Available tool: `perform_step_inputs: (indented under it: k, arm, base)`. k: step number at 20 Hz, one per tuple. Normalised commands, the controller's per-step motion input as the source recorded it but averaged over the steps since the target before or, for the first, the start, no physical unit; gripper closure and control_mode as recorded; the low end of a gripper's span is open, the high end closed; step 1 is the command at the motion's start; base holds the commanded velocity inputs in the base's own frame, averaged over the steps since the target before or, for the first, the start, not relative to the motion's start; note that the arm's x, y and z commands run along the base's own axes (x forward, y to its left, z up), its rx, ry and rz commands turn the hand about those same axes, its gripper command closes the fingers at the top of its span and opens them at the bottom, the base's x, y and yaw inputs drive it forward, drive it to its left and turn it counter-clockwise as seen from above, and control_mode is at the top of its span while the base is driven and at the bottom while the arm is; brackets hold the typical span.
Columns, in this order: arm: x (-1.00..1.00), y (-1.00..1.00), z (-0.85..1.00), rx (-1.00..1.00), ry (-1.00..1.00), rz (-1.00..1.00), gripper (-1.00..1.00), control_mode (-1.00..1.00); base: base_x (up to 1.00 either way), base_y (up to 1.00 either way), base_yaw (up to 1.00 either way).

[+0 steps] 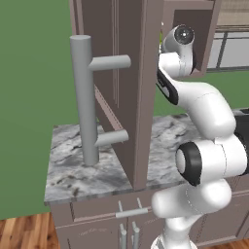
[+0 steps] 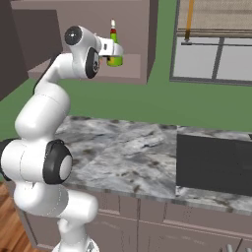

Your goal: Locate and retrieve the soap dispenser and spray from the cabinet. Place them next to the sink.

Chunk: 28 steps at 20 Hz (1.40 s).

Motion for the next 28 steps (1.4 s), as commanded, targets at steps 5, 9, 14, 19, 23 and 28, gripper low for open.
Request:
perform_step_inputs:
  k: [5,9,14,19,23,28]
  arm:
    - [0.22,0.0,0.0,0.0,0.0,0.0,-1.0,-1.0]
    - [0.2,0.0,0.0,0.0,0.0,0.0,-1.0,-1.0]
    - [0.23,0.0,-0.03,0.0,0.0,0.0,-1.0,-1.0]
    - [0.23,0.0,-0.07,0.0,0.0,0.0,-1.0,-1.0]
    - [0.21,0.0,-0.07,0.0,0.0,0.0,-1.0,-1.0]
    - [0.17,0.0,-0.04,0.0,0.0,0.0,-1.0,-1.0]
  base:
    - [0.0,0.0,0.0]
    - [0.0,0.0,0.0]
    - [0.0,0.0,0.0]
    - [0.0,0.0,0.0]
    - [0.0,0.0,0.0]
    - [0.0,0.0,0.0]
